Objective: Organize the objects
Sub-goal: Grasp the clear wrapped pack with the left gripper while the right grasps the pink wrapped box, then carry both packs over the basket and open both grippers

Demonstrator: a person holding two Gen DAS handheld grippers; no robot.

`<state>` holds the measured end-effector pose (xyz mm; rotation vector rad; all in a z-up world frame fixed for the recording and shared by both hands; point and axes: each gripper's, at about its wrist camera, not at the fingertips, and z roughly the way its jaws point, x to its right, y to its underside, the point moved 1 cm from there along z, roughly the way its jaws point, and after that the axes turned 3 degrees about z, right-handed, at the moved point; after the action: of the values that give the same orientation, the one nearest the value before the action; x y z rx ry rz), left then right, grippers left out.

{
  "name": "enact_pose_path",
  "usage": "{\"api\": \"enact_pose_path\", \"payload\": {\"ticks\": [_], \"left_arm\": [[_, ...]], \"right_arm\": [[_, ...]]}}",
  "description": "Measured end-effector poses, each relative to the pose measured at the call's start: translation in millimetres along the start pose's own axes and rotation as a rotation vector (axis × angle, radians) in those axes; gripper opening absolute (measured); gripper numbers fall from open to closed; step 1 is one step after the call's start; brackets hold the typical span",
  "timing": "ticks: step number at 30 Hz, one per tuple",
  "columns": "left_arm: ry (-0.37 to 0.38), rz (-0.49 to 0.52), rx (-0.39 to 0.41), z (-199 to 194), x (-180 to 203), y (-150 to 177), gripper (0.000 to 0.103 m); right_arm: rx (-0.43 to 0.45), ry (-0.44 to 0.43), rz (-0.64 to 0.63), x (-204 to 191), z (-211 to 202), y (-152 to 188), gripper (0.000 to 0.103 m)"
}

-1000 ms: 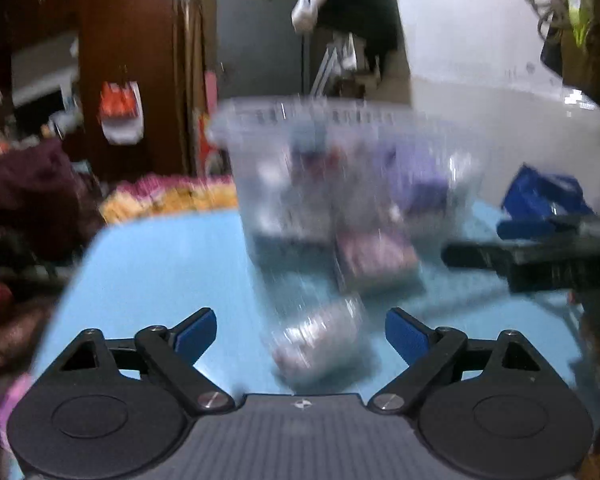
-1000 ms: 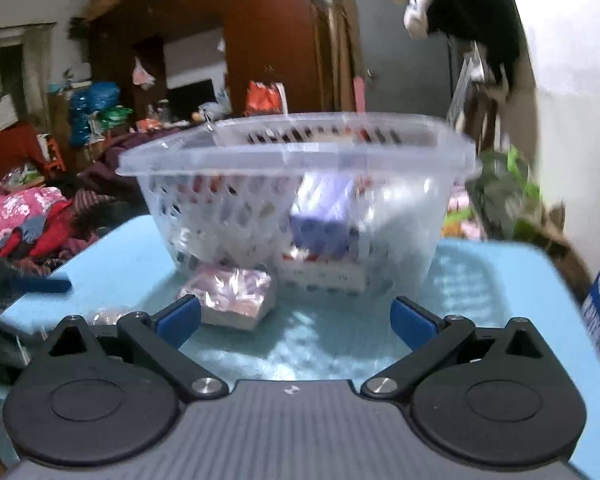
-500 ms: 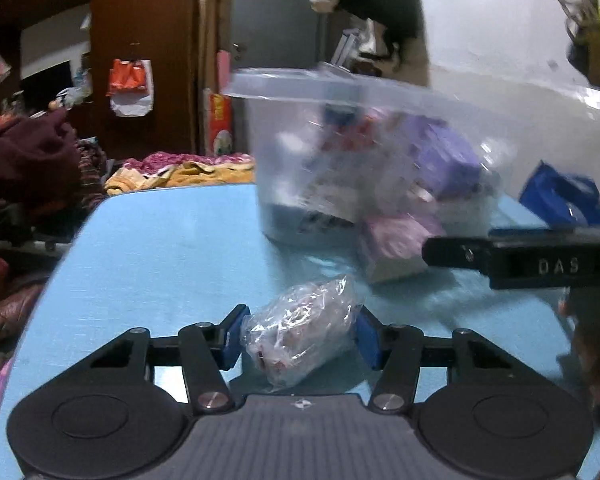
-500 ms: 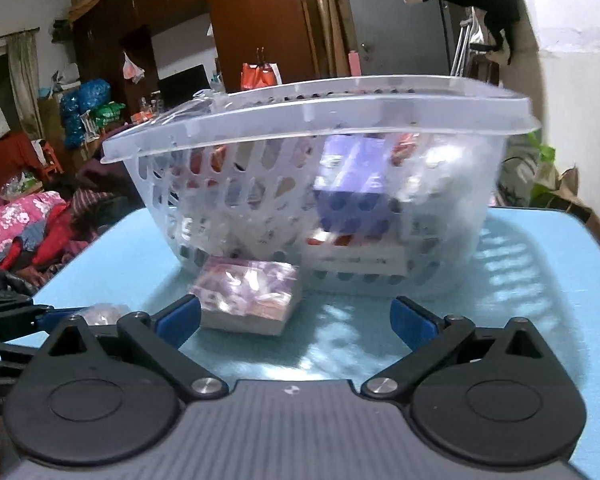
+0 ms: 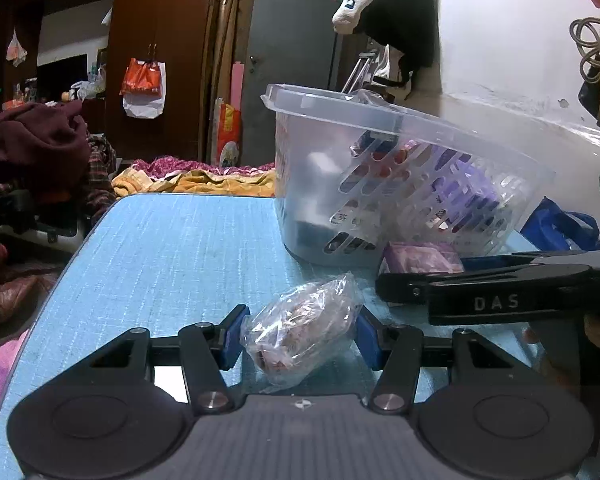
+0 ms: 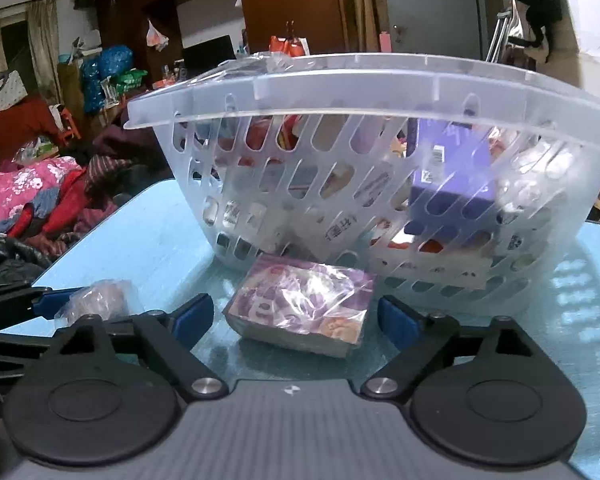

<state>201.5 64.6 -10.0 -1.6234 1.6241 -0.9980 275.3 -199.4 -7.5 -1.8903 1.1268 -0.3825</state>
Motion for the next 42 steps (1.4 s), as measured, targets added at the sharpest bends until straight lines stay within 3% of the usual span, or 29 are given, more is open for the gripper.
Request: {"api": "enact_pose_path", "payload": {"ticks": [2, 10, 17, 20, 22, 24, 26, 31, 34, 35, 36, 37, 39, 42], "left_arm": [[-0.003, 0.009, 0.004, -1, 1, 0, 0.059], [-0.004, 0.015, 0.026, -5, 1, 2, 0.059], [0.004, 0.017, 0.064, -10, 2, 3, 0.059], [0.004, 0.022, 0.156, -24, 3, 5, 0.059], [0.058, -0.021, 0.214, -37, 1, 0, 0.059], [0.121, -0.058, 0.282, -51, 2, -17, 0.059], [0.120, -0.048, 0.345, -62, 12, -46, 0.059], [0.163, -0.029, 0.298, -37, 42, -132, 0.059], [0.150, -0.016, 0.225, -5, 58, -164, 0.060], [0.140, -0.012, 0.210, 4, 60, -167, 0.063], [0.131, -0.014, 0.189, 13, 62, -168, 0.073], [0.122, -0.024, 0.167, 22, 63, -168, 0.084], [0.103, -0.045, 0.147, 31, 60, -161, 0.086], [0.087, -0.035, 0.220, 16, 53, -146, 0.094]], "right_arm": [[0.003, -0.001, 0.013, 1, -1, -1, 0.078], [0.085, -0.047, 0.044, 10, -23, 4, 0.077], [0.266, -0.063, -0.009, 12, -69, 17, 0.077], [0.352, -0.112, 0.002, 18, -97, 20, 0.077], [0.422, -0.134, 0.004, 21, -118, 18, 0.077], [0.510, -0.130, -0.020, 22, -136, 6, 0.077], [0.548, -0.081, -0.057, 22, -141, -17, 0.077], [0.507, 0.077, -0.125, 34, -104, -94, 0.077], [0.444, 0.078, -0.114, 47, -77, -116, 0.078], [0.432, 0.085, -0.115, 50, -69, -119, 0.083], [0.424, 0.099, -0.122, 50, -62, -121, 0.098], [0.419, 0.120, -0.131, 49, -58, -120, 0.103], [0.431, 0.151, -0.155, 48, -57, -115, 0.103], [0.431, 0.120, -0.174, 48, -69, -102, 0.103]]}}
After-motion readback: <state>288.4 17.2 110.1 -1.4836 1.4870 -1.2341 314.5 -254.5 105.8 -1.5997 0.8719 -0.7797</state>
